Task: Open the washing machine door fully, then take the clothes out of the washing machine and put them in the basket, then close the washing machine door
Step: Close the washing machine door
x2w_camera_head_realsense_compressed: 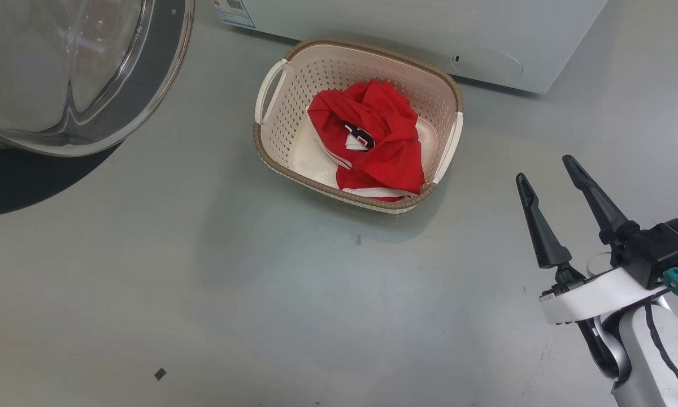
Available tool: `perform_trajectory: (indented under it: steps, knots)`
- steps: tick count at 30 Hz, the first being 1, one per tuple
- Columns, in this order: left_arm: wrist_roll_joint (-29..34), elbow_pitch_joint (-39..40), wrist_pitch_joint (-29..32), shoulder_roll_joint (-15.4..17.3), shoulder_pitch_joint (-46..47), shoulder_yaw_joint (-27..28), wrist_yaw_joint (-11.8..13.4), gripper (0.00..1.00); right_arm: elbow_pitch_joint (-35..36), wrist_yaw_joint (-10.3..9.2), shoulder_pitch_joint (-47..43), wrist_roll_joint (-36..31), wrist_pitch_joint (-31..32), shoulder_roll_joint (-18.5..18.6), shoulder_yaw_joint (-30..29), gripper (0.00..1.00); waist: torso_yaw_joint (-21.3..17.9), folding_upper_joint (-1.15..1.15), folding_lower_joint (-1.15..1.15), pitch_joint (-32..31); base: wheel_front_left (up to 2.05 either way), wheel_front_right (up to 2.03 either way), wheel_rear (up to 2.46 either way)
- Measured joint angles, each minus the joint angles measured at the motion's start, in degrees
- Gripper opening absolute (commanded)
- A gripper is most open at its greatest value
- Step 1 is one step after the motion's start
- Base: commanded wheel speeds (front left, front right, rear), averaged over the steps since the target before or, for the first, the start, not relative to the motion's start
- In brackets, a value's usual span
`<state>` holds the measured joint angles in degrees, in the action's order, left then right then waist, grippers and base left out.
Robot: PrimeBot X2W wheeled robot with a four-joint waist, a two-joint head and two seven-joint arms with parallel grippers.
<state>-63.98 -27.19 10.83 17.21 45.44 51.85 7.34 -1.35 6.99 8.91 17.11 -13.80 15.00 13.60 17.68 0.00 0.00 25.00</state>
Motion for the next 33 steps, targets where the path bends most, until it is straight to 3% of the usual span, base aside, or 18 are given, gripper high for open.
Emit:
perform_trajectory:
  steps: [10, 33]
  knots:
    - [-2.66, -11.94, 3.88, -1.64, 5.95, 6.20, 0.00, 0.00, -0.83, 0.00, 0.02, 0.40, -0.20, 0.00, 0.43, 1.00, -0.42, 0.00, 0.00, -0.72, 0.00, 0.00, 0.00]
    - [-0.62, -21.34, 15.22, -0.03, 10.44, 2.68, 0.00, 0.00, -2.10, 0.00, 0.10, 0.53, -0.40, -0.05, -0.09, 1.00, 0.01, 0.00, 0.00, -1.78, 0.00, 0.00, 0.00]
